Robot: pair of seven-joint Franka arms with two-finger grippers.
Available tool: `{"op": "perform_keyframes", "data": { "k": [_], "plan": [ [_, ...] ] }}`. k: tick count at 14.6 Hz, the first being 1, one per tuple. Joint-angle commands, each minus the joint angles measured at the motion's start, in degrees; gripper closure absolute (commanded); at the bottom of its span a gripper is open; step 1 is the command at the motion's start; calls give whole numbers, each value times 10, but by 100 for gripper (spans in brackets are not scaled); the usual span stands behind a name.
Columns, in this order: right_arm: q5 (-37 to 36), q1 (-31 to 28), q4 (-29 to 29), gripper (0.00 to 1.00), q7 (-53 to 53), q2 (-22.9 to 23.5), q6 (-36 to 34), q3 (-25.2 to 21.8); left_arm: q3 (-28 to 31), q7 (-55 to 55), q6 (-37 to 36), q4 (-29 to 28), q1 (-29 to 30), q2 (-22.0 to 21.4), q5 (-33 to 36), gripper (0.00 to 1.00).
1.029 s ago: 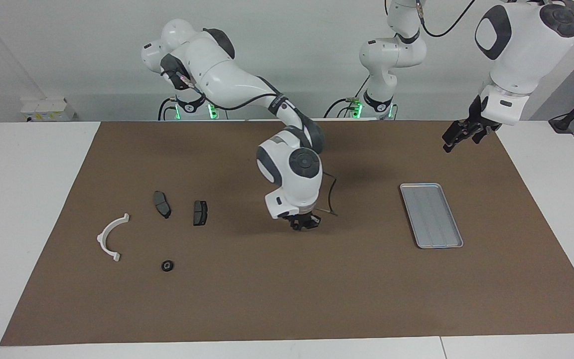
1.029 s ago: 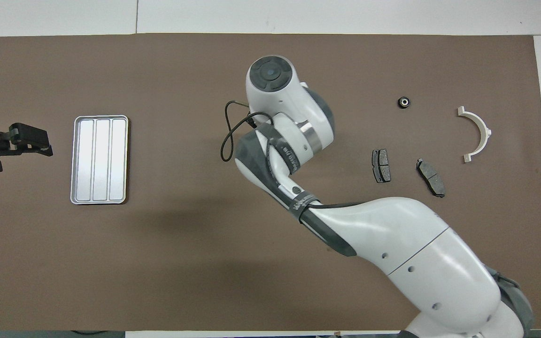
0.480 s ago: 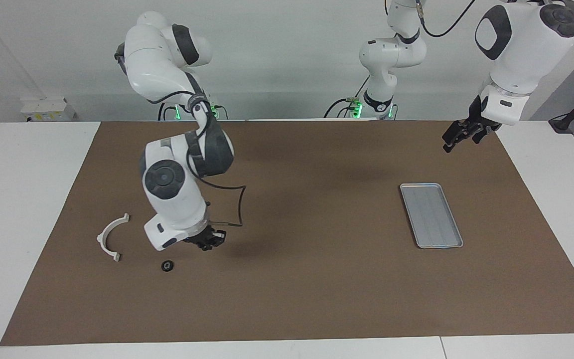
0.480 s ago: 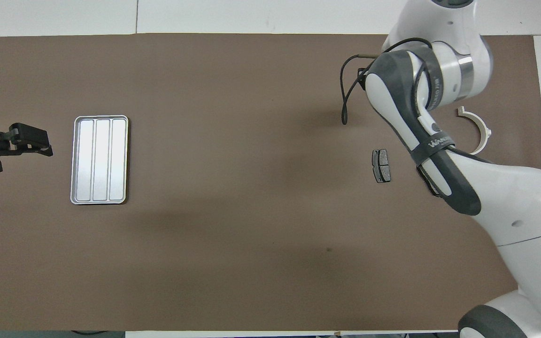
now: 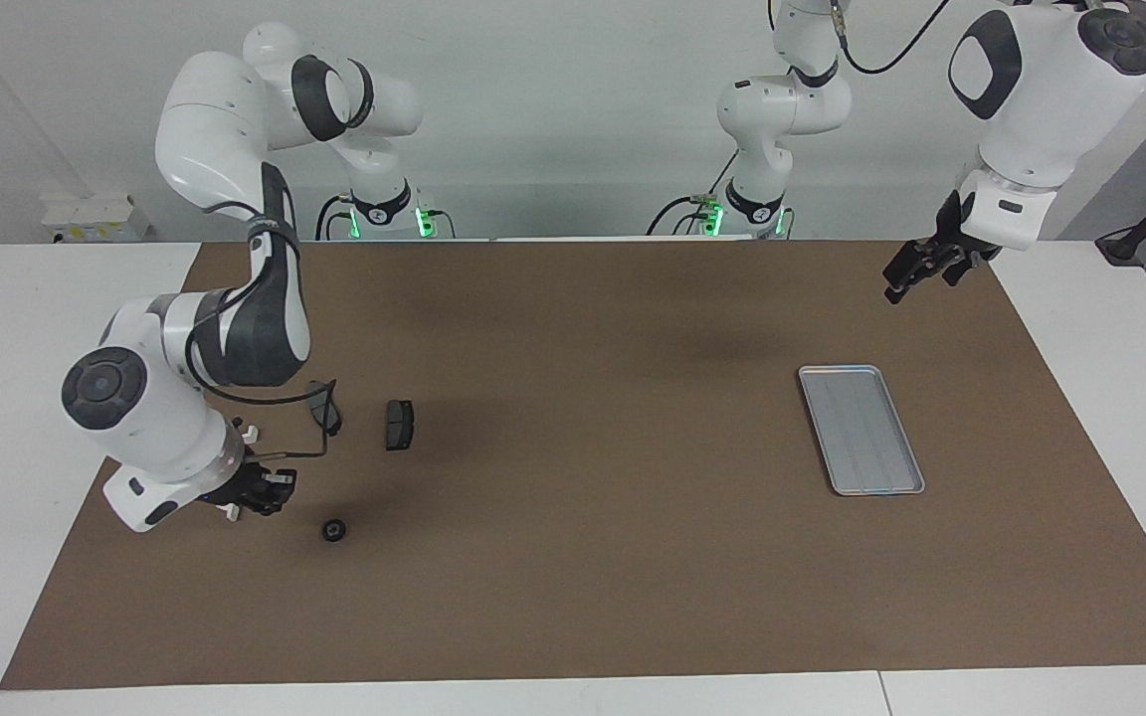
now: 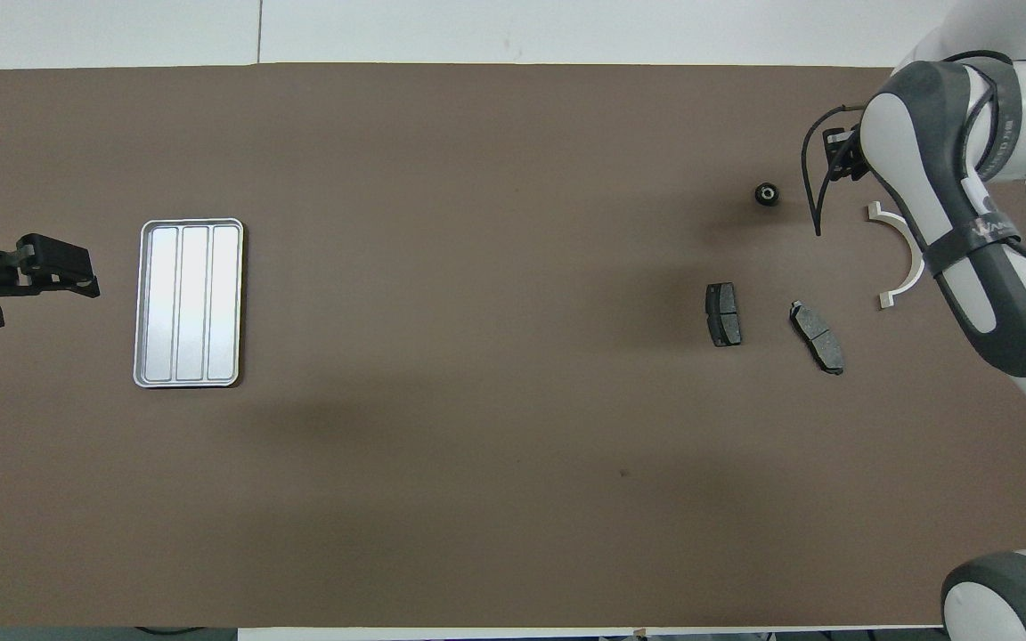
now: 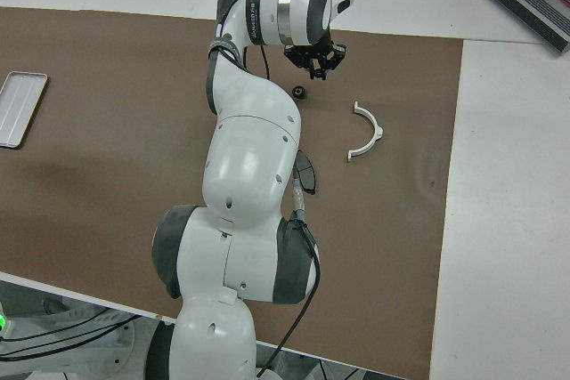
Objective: Place bearing gear from tray to pile
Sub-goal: 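Carry the bearing with the right gripper beside the first bearing, then lower the bearing and open the right gripper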
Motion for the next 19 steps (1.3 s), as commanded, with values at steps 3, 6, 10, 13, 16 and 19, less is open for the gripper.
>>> {"op": "perform_keyframes", "data": {
  "k": [3, 6, 10, 13, 16, 19],
  "plan": [
    [-9, -9, -7, 100, -6, 25, 16, 0, -2, 21, -31, 2, 7, -28, 0, 0],
    [-9, -9, -7, 100, -6, 50, 57, 0, 0, 63, -48, 28, 10, -23, -1, 0],
    [-9, -9, -7, 100, -2, 66, 70, 0, -4, 117, -41, 44, 8, -12, 1, 0],
    [-9, -9, -6, 100, -1, 71, 75, 0, -5, 123, -48, 59, 7, -8, -2, 0],
    [-8, -9, -7, 100, 6, 74, 75, 0, -11, 123, -50, 58, 6, -10, -2, 0],
    [-7, -9, -7, 100, 15, 76, 75, 0, -24, 122, -49, 60, 2, -7, -4, 0]
  ]
}}
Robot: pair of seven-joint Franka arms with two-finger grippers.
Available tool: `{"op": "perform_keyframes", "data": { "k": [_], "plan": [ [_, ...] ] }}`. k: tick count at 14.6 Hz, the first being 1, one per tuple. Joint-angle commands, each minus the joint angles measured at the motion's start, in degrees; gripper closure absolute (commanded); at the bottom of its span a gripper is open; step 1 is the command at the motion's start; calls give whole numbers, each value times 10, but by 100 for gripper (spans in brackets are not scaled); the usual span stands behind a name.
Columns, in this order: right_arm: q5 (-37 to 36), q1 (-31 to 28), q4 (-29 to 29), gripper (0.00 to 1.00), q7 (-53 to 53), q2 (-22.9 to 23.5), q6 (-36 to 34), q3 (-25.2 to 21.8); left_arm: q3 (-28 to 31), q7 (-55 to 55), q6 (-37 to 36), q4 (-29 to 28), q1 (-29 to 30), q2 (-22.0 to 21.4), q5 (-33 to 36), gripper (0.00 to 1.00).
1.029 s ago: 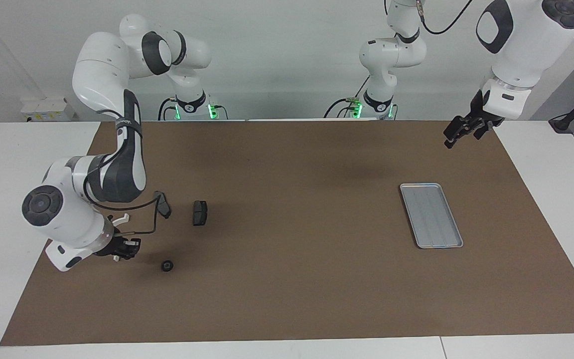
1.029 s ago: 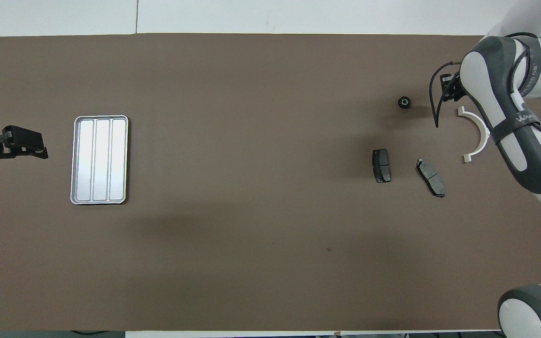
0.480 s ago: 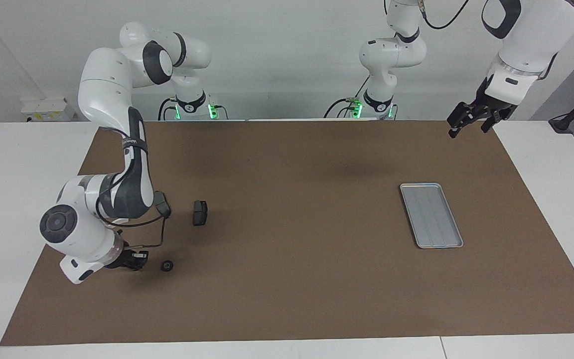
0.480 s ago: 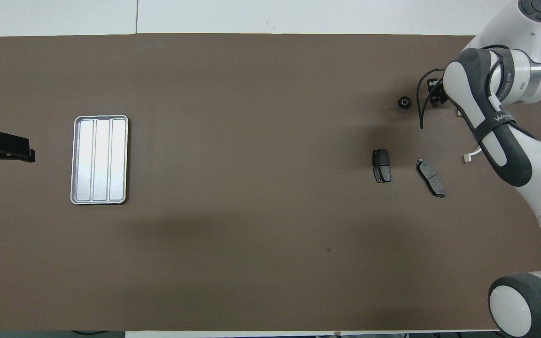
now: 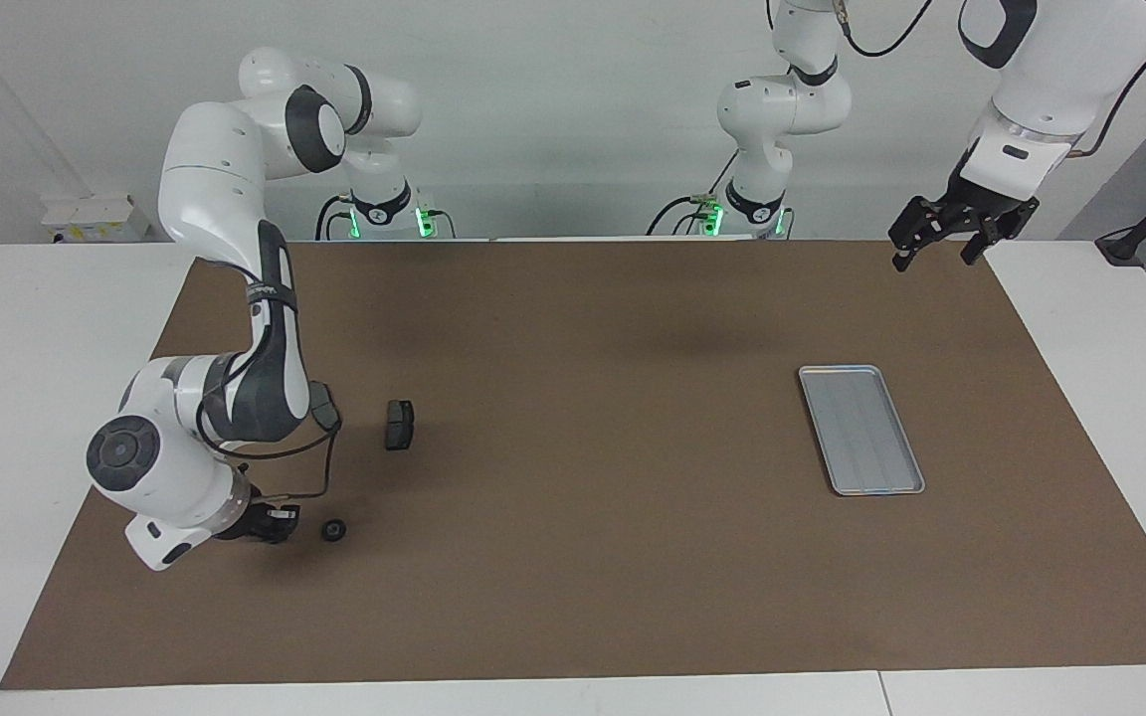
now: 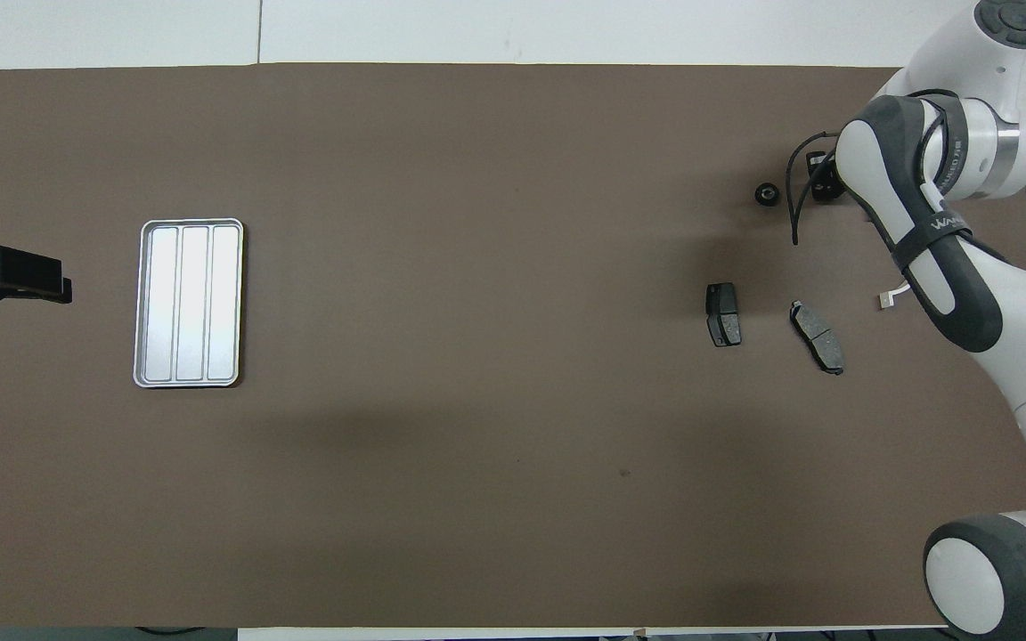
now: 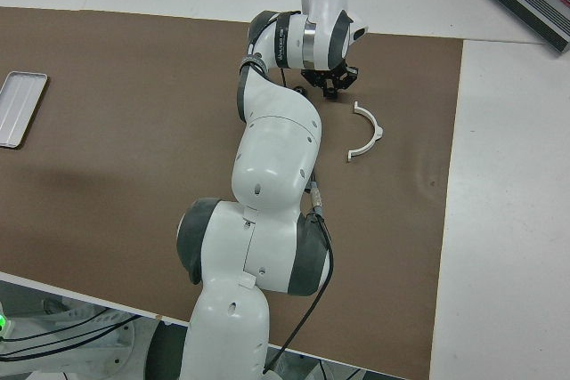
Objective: Place bearing gear from tray to pile
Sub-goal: 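Lower the bearing and open the right gripper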
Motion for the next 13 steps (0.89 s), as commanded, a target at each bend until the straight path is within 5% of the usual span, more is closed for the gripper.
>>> {"op": "perform_keyframes", "data": {
  "k": [1, 3, 5, 6, 7, 8, 13],
  "plan": [
    [-7, -2, -2, 100, 13, 5, 8, 2, -17, 5, -18, 19, 1, 10, -4, 0],
    [-7, -2, -2, 99, 14, 5, 8, 2, -15, 4, -21, 20, 0, 11, -5, 0],
    [-7, -2, -2, 85, 14, 5, 8, 2, -17, 2, -18, 20, 0, 8, -5, 0],
    [-7, -1, -2, 71, 14, 5, 8, 2, -17, 2, -18, 20, 0, 7, -5, 0],
    [-7, 0, -1, 42, 13, 2, 7, 2, -17, 2, -20, 19, 0, 6, -4, 0],
    [-7, 2, -1, 0, 12, -4, 3, 0, -17, 2, -19, 19, 1, 4, -4, 0],
    [-1, 10, -2, 0, 12, -68, -51, 0, -15, 3, -19, 14, 1, -3, -4, 0]
  ]
}}
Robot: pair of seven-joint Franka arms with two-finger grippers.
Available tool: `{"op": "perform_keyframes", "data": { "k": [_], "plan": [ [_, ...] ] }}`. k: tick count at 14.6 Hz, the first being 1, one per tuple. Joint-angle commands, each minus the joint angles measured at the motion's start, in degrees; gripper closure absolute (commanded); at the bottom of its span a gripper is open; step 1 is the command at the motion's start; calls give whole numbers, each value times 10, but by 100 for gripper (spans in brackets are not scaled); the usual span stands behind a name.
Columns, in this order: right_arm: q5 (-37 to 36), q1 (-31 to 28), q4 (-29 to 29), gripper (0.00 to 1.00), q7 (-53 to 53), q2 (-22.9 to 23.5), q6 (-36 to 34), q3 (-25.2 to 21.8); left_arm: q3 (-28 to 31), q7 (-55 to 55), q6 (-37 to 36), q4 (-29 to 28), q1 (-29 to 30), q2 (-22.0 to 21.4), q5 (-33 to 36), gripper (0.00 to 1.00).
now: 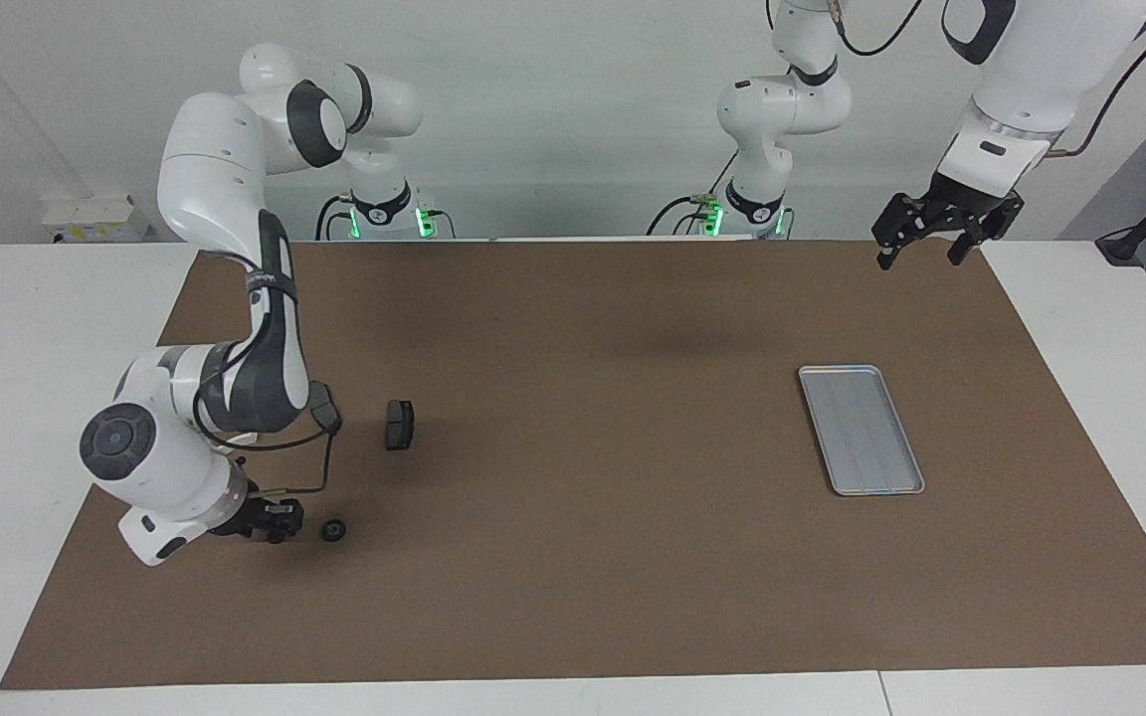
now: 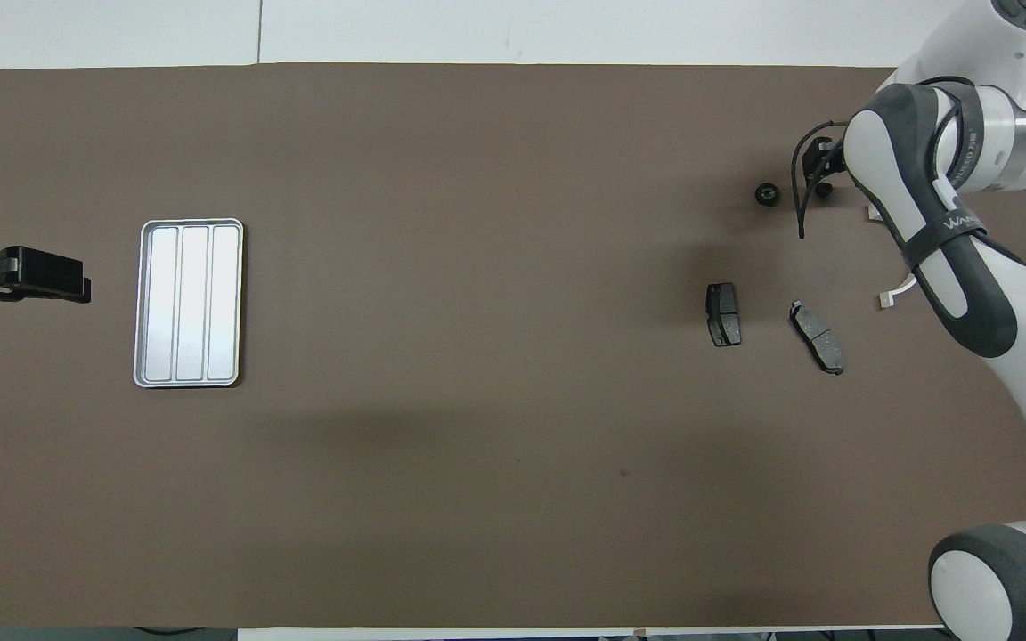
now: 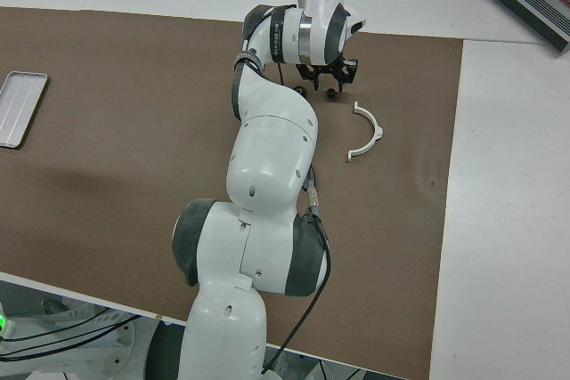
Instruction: Place bearing gear from tray to pile
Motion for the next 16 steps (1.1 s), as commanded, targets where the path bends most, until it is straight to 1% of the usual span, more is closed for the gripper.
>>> {"op": "perform_keyframes", "data": {
  "k": [1, 6, 8, 10, 12, 14, 16],
  "plan": [
    [-1, 8, -11, 0, 9, -56, -40, 0, 3, 3, -17, 10, 1, -2, -4, 0],
    [39, 17, -11, 0, 7, -169, -143, -1, 1, 3, -19, 9, -1, -4, -4, 0],
    [42, 21, -18, 0, 4, -217, -163, -2, 1, 3, -19, 8, -1, -6, -4, 0],
    [47, 26, -42, 0, 2, -271, -173, -8, 1, 3, -20, 4, -1, -6, -4, 0],
    [51, 45, -49, 0, 1, -308, -197, -24, 1, 3, -19, 4, -1, -7, -4, 0],
    [72, 72, -53, 0, -18, -334, -208, -62, 1, 3, -20, 4, -1, -7, -4, 0],
    [87, 104, -67, 0, -69, -349, -208, -104, 1, 3, -20, 4, -1, -7, -4, 0]
  ]
}}
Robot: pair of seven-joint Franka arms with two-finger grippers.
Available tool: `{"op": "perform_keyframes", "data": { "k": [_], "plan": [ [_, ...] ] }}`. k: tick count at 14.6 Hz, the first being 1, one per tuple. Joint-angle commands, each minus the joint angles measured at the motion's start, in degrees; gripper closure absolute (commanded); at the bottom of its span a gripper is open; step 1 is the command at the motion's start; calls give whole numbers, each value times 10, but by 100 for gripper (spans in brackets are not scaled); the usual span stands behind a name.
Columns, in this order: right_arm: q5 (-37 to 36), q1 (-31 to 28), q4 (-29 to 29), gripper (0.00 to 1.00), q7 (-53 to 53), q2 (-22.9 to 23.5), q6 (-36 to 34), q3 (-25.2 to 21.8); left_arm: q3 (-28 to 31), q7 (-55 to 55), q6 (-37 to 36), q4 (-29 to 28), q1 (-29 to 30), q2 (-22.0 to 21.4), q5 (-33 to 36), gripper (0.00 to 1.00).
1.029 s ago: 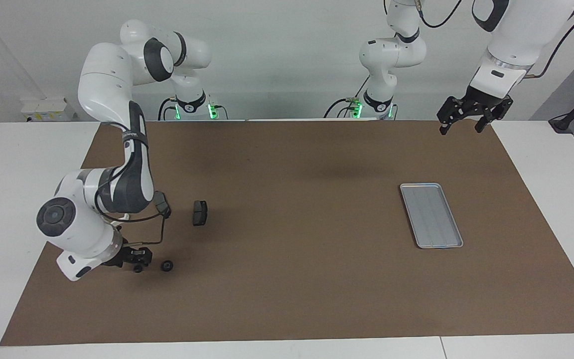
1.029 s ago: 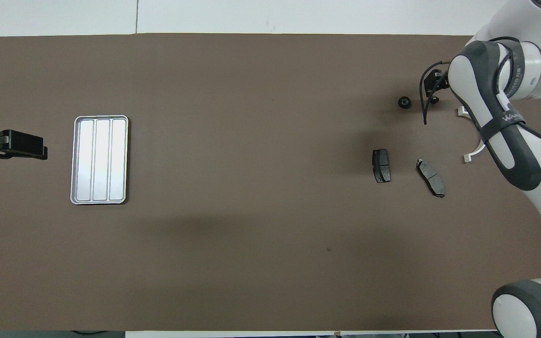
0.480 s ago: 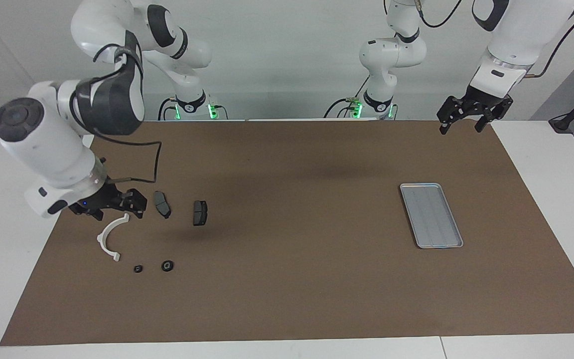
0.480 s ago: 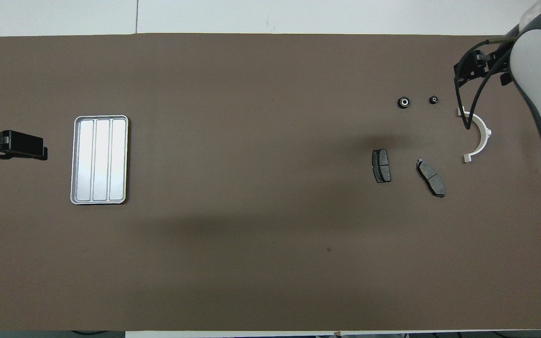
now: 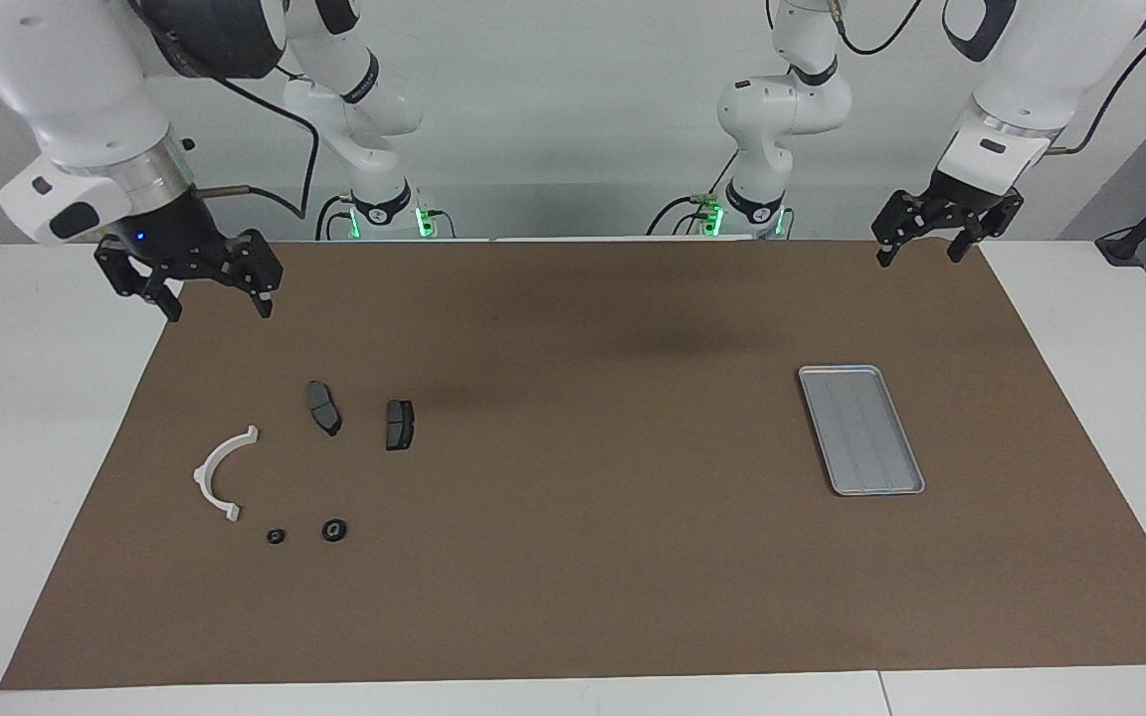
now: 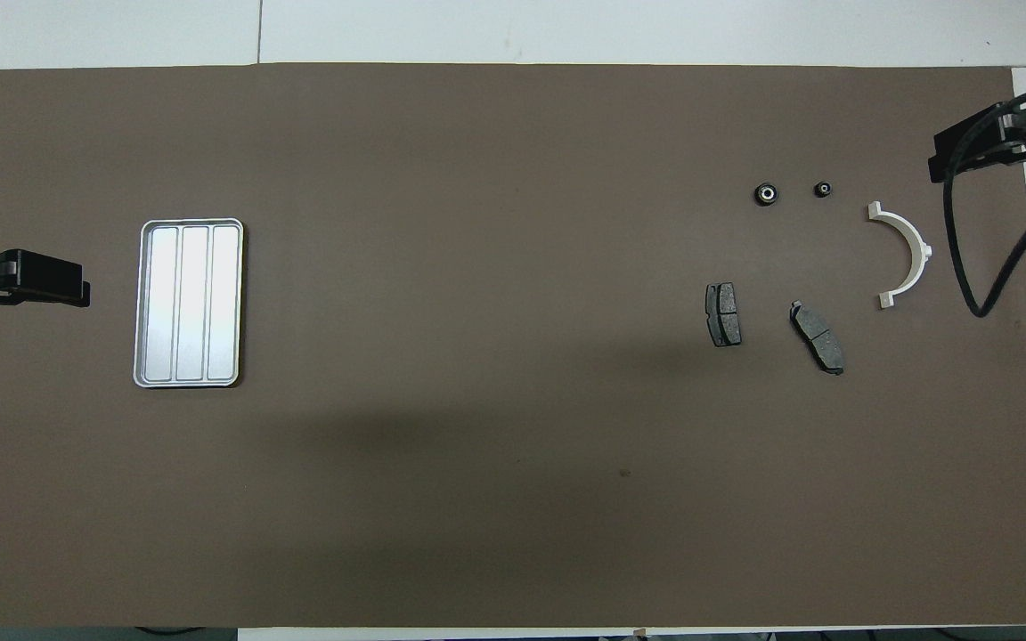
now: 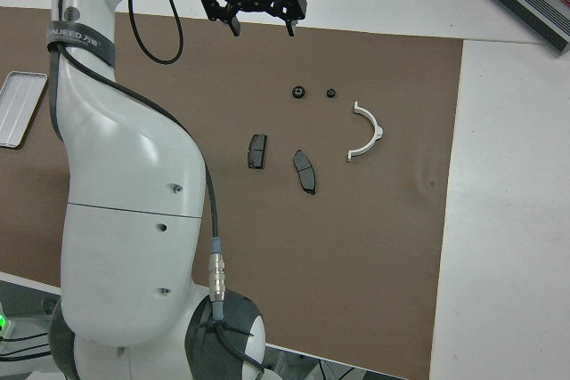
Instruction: Place bearing gear from tray to pile
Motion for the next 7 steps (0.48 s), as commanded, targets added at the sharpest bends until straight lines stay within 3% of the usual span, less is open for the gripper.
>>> {"op": "perform_keyframes", "data": {
  "k": [1, 4, 7],
  "plan": [
    [32, 42, -49, 0, -56, -33, 7, -65, 1, 3, -11, 4, -1, -6, -4, 0],
    [46, 75, -113, 0, -87, -86, 3, -120, 1, 3, -12, 4, -1, -6, -4, 0],
    [44, 74, -174, 0, -96, -129, 2, -123, 1, 3, -12, 4, -1, -6, -4, 0]
  ]
}}
